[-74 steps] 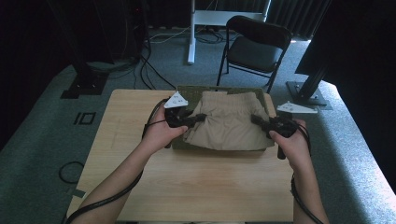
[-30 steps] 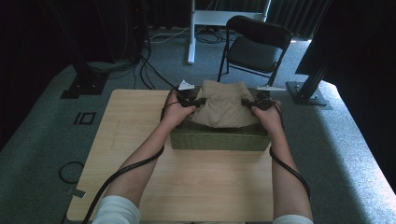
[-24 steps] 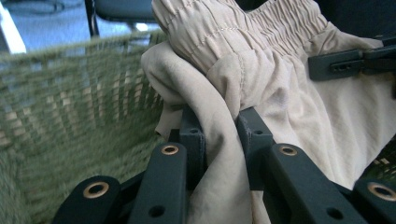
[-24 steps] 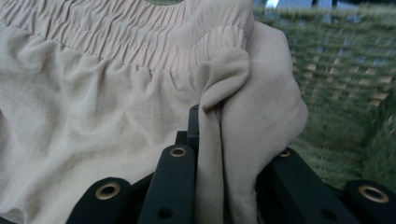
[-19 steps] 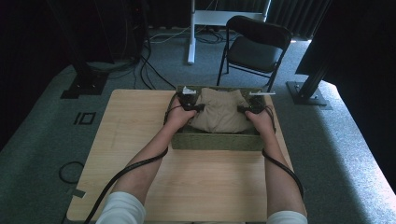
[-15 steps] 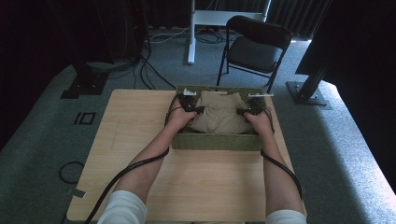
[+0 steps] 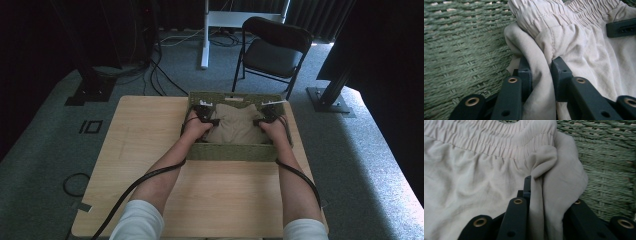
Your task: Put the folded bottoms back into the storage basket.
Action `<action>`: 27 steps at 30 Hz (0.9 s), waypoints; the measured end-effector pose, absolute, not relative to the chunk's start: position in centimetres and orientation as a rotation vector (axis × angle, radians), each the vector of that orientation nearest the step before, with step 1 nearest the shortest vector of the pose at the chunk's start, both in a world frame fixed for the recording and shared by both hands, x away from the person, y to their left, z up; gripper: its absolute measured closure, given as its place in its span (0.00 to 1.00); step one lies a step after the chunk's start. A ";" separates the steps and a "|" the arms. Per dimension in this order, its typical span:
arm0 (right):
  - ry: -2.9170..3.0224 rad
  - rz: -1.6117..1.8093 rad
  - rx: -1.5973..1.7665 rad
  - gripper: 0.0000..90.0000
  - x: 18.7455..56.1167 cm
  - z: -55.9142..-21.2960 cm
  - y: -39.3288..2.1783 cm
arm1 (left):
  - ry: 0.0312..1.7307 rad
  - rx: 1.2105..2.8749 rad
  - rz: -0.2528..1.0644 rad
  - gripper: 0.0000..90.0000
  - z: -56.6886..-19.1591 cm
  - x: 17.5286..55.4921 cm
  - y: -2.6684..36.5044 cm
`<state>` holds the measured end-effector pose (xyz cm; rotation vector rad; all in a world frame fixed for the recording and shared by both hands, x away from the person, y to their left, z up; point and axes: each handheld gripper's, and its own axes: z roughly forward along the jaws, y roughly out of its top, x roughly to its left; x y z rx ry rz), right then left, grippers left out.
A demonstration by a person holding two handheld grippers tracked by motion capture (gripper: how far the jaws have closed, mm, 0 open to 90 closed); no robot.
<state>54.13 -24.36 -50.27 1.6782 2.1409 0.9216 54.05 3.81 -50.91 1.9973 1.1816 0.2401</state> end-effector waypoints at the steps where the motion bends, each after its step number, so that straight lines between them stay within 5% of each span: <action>1: 2.137 0.907 1.685 0.81 54.2 -50.4 -24.4 | 1.181 2.007 0.254 0.75 -51.0 54.1 3.8; 5: 2.135 0.837 1.672 0.74 54.2 -50.6 -24.4 | 1.148 2.024 0.331 0.44 -51.3 54.1 3.5; 15: 2.105 0.859 1.595 0.30 53.7 -49.4 -24.2 | 1.161 1.988 0.402 0.32 -50.1 53.9 3.9; 27: 2.062 0.990 1.475 0.18 52.8 -47.5 -23.8 | 1.067 1.992 0.389 0.22 -47.8 52.4 4.6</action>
